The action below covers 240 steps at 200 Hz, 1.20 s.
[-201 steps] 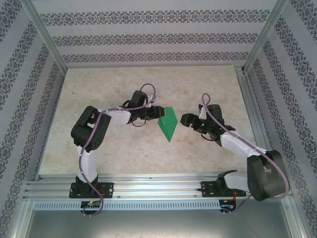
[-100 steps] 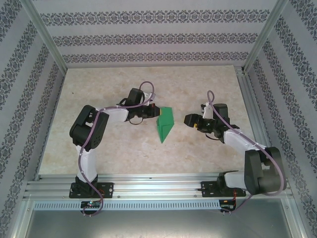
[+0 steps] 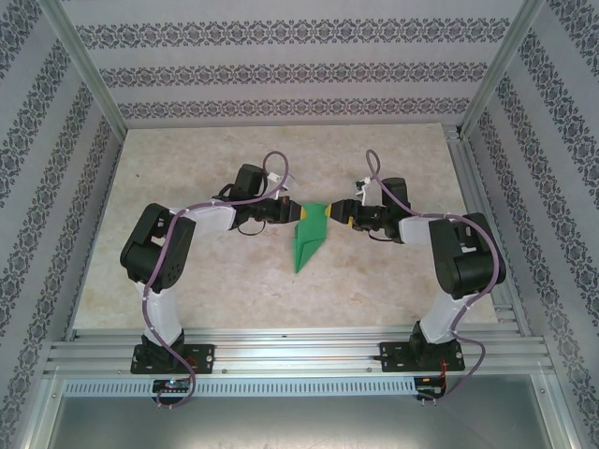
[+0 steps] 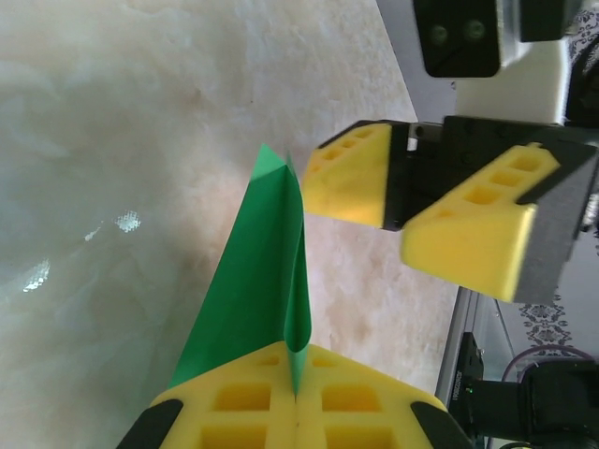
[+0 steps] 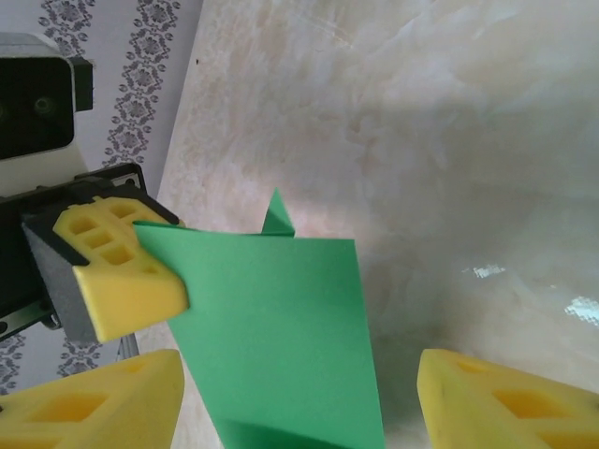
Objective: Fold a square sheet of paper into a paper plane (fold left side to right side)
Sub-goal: Fold the wing for the fifth time at the center of the table.
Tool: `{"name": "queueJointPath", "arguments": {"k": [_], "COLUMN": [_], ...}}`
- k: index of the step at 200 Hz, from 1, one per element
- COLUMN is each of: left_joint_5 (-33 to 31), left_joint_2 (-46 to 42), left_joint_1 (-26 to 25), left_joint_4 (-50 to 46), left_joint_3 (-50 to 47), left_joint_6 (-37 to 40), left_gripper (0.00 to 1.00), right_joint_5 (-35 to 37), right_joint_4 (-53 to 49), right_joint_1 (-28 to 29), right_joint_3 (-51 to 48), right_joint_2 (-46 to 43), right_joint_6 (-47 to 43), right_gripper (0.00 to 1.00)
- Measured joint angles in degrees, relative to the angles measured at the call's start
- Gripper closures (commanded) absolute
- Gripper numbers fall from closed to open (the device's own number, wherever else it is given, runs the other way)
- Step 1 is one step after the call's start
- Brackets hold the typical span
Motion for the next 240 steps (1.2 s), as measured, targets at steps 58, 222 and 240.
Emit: {"name": "queueJointPath", "arguments": {"k": [58,222,240], "left_joint_5": [0.8,-10.0,-14.9], "left_joint_2": [0.0,-4.2,-11.8], "left_joint_1": [0.0,0.9,0.9], "left_joint_4": [-0.1,-8.4,-11.8], "left_joint_3": [-0.1,-2.1,-4.1], "left_joint_6": [0.0,6.8,11.1], "left_gripper": [1.00,0.47,0.42], "right_joint_5": [-2.6,1.7,3.9], "right_joint_4": [9.0,-0.6,-6.6], "right_joint_1": [1.9,2.1,2.1], "right_joint_3": [1.2,0.6,1.8], "right_joint_2": [7.5,4.3,2.4], "right_joint_6": [4.9,5.0,5.0], "right_gripper": [0.46,1.00,1.00]}}
